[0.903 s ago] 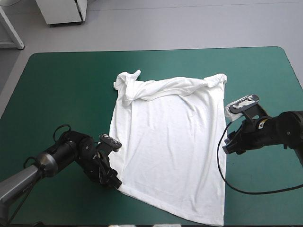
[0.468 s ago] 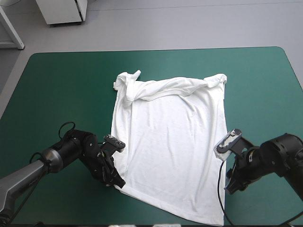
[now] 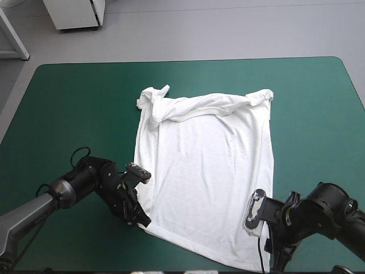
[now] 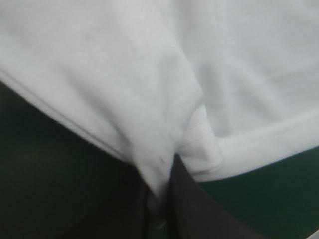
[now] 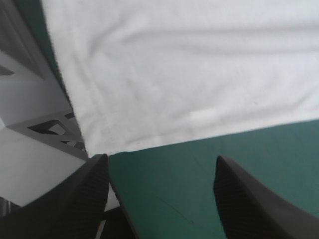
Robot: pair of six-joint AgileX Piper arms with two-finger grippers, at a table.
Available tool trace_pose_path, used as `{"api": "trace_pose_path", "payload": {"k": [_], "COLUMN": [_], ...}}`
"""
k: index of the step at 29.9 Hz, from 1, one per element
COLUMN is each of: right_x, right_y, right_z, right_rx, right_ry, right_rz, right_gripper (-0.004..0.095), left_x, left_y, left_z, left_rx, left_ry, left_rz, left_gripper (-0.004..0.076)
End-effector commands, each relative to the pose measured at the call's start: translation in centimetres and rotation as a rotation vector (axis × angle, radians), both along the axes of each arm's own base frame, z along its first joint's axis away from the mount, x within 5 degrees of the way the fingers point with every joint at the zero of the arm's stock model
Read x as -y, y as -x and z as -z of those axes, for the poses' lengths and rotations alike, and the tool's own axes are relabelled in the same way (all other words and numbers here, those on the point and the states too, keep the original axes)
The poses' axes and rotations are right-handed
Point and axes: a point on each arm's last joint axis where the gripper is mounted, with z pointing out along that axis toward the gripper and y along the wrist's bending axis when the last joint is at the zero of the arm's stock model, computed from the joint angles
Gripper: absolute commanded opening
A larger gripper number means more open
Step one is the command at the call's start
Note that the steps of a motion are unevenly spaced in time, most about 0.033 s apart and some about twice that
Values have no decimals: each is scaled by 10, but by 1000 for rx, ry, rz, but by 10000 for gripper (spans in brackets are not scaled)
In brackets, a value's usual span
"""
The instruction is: Fold the cloth
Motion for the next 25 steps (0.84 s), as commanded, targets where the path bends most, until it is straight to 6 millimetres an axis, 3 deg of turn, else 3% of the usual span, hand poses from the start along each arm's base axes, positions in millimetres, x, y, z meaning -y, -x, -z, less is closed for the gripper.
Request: {"api": "trace_pose_path", "payload": {"k": [1, 7, 13, 25], "right_x": [-9, -15, -18, -40], "right_y": [12, 30, 35, 28], "right_z": [-7, 14, 41, 53], "right_rx": [36, 59, 30, 32], "right_ry": [11, 132, 160, 87], "right_rz": [-159, -352, -402, -414], "right_gripper": [576, 577, 577, 577], "left_x": [4, 4, 4, 4], "left_y": [-2, -2, -2, -2], "left_z": [-2, -2, -2, -2], "left_rx": [19, 21, 20, 23], "left_ry": [27, 28, 27, 28], "left_rz": [-8, -9, -9, -16], "left_gripper": [-9, -9, -9, -9]}}
